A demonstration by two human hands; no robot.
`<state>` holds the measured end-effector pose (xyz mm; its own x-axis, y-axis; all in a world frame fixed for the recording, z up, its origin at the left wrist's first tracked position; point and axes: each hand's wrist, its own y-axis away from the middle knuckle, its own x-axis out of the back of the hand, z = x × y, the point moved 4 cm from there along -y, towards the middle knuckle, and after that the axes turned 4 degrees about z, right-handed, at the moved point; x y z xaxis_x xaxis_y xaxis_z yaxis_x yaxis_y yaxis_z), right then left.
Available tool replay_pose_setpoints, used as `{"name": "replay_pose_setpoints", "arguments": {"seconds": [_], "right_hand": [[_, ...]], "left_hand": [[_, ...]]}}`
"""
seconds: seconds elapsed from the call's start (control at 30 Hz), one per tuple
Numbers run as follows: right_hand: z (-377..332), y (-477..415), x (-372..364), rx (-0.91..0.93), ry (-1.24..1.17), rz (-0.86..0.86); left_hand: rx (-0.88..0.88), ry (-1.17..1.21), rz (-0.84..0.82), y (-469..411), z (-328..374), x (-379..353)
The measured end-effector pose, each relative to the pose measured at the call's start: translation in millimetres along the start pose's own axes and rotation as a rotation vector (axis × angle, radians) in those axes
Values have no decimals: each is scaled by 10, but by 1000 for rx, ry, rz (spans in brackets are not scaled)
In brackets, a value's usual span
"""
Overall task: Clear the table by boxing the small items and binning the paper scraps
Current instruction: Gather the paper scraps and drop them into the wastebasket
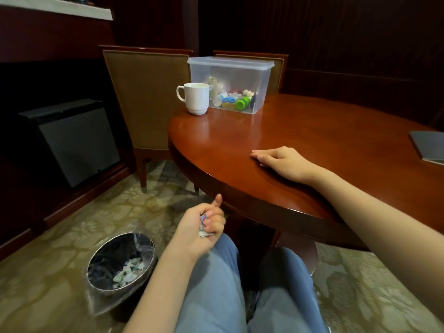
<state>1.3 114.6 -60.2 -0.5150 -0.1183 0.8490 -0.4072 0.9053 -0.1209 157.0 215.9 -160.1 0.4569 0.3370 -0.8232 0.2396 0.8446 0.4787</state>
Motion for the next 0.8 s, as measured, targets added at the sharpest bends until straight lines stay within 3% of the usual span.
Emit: {"name": "replay_pose_setpoints", "arguments": {"seconds": [0.3, 0.43, 0.57, 0.7, 0.8], "right_hand": [[57, 267, 123, 0, -157, 53], [105, 391, 194, -30, -268, 125], [121, 453, 254, -82, -171, 283], [62, 416, 105, -161, 107, 110], [9, 352, -2, -254, 173, 97]], "left_hand": [[371, 102, 0, -350, -646, 138], [345, 13, 65, -517, -880, -89], [345, -25, 56, -533, -1002, -237], [318, -2, 50, -515, -1013, -304], [266, -4, 58, -560, -988, -329]]}}
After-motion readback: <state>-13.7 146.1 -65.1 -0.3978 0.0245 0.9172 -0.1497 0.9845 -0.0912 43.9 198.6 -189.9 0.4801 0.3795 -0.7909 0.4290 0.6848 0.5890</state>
